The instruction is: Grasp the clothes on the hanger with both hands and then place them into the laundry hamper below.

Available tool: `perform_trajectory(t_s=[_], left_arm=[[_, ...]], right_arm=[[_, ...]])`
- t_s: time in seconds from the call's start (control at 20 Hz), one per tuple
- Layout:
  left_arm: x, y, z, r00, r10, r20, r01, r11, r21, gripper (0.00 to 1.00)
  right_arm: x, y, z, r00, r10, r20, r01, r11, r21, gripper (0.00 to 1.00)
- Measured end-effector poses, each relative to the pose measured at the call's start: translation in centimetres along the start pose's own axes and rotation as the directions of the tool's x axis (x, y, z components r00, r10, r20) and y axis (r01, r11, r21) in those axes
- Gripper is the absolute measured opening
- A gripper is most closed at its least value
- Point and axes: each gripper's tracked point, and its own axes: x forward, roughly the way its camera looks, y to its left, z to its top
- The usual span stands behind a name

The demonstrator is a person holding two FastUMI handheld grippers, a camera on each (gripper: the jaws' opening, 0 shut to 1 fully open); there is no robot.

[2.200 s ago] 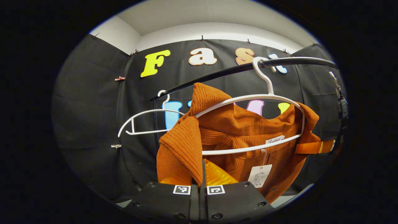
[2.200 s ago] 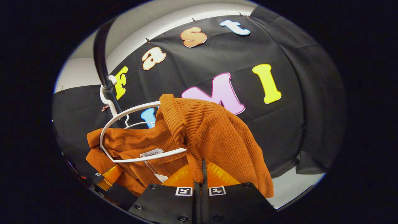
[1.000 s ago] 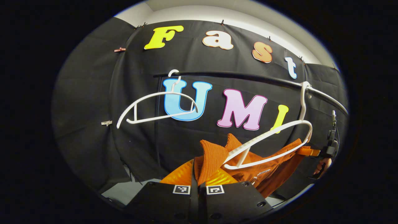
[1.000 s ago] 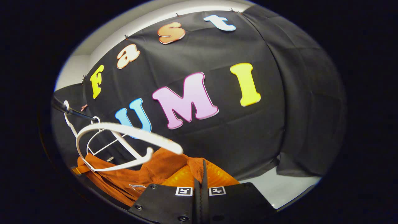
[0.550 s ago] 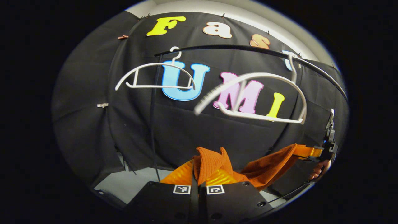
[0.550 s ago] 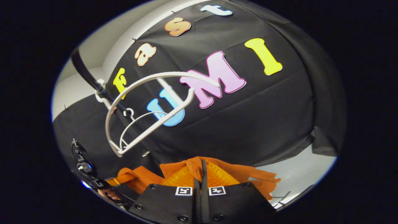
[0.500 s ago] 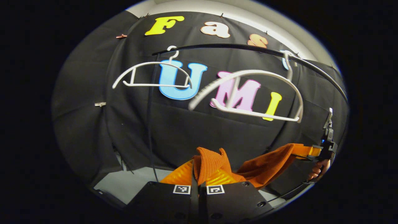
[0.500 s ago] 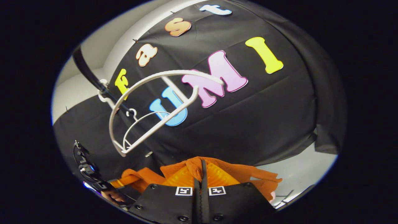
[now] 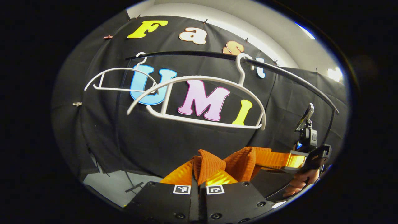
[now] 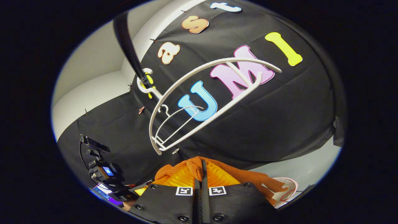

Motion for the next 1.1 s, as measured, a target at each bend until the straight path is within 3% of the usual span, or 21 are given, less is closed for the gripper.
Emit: perform_trajectory(t_s=[0.2,0.5,0.75,0.9,1.1], left_arm=[[0.5,0.1,-3.6,1.000,-0.013,-0.028,0.013,1.000,0.002,0.05],[3.0,1.1,-9.3,0.997,-0.027,-0.074,0.029,0.999,0.020,0.05],[5.4,3.3,-14.1,0.987,0.020,-0.162,-0.013,0.999,0.042,0.05],[7.0,5.9,-18.3,0.962,0.090,-0.258,-0.085,0.996,0.033,0.05],[8.3,9.0,-24.5,0.906,0.180,-0.383,-0.194,0.981,0.001,0.05]], right_arm=[[-0.6,-1.6,-2.7,0.998,-0.047,-0.052,0.045,0.998,-0.041,0.04],[-0.3,-7.1,-6.1,0.987,-0.130,-0.098,0.120,0.987,-0.103,0.04],[1.0,-12.0,-9.1,0.964,-0.227,-0.139,0.205,0.967,-0.151,0.04],[1.8,-16.0,-12.0,0.929,-0.313,-0.199,0.273,0.940,-0.205,0.04],[2.0,-21.0,-16.5,0.855,-0.429,-0.292,0.356,0.894,-0.273,0.05]])
